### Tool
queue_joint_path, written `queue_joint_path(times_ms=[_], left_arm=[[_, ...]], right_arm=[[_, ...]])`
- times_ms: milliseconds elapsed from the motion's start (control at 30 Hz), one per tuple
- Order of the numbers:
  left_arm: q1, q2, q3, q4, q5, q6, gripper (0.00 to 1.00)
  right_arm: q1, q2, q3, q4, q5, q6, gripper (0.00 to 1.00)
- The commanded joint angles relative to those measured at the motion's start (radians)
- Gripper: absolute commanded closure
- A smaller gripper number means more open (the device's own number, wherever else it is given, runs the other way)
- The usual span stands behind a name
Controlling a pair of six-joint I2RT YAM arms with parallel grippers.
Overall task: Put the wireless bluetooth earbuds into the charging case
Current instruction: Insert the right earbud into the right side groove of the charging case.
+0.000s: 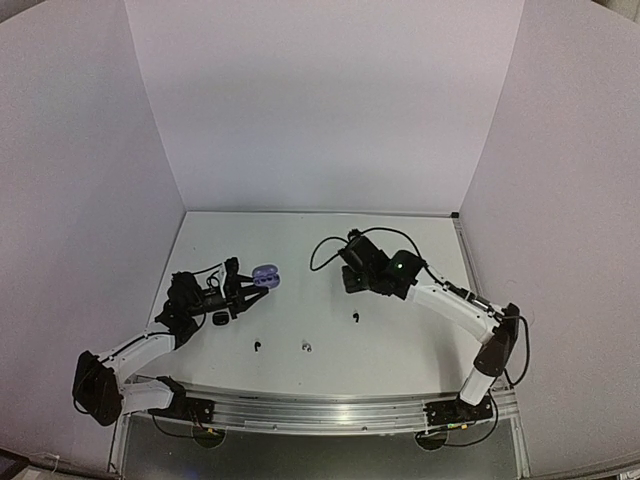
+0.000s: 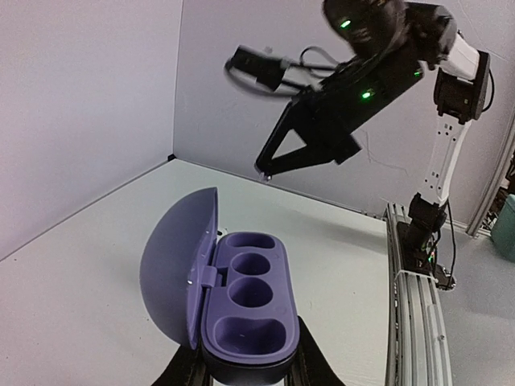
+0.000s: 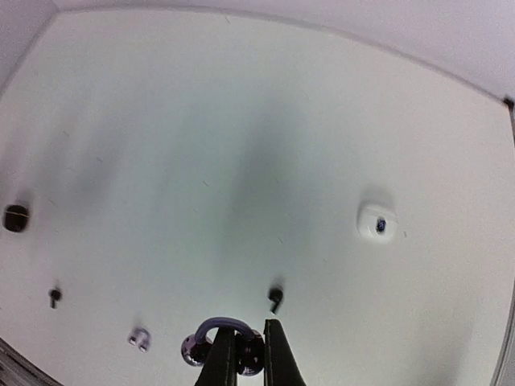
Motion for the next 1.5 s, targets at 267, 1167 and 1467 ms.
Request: queue_joint_path(times_ms=[267,1167,1467], left_arm=[[-0.043,0.019,-0.044,0.271,-0.074,0.075,1.0],[-0.058,0.029,-0.026,0.274,-0.257,-0.119,1.0],[-0.058,0.028,-0.027,0.278,-0.255,-0.071,1.0]], right_arm=[[0.27,0.072,0.082,0.755,0.207,-0.469,1.0],[0.306,0.171,0.107,0.845,0.245,-0.588,1.0],[0.305,0.224,0.138,0.844,0.281,-0.633,1.0]])
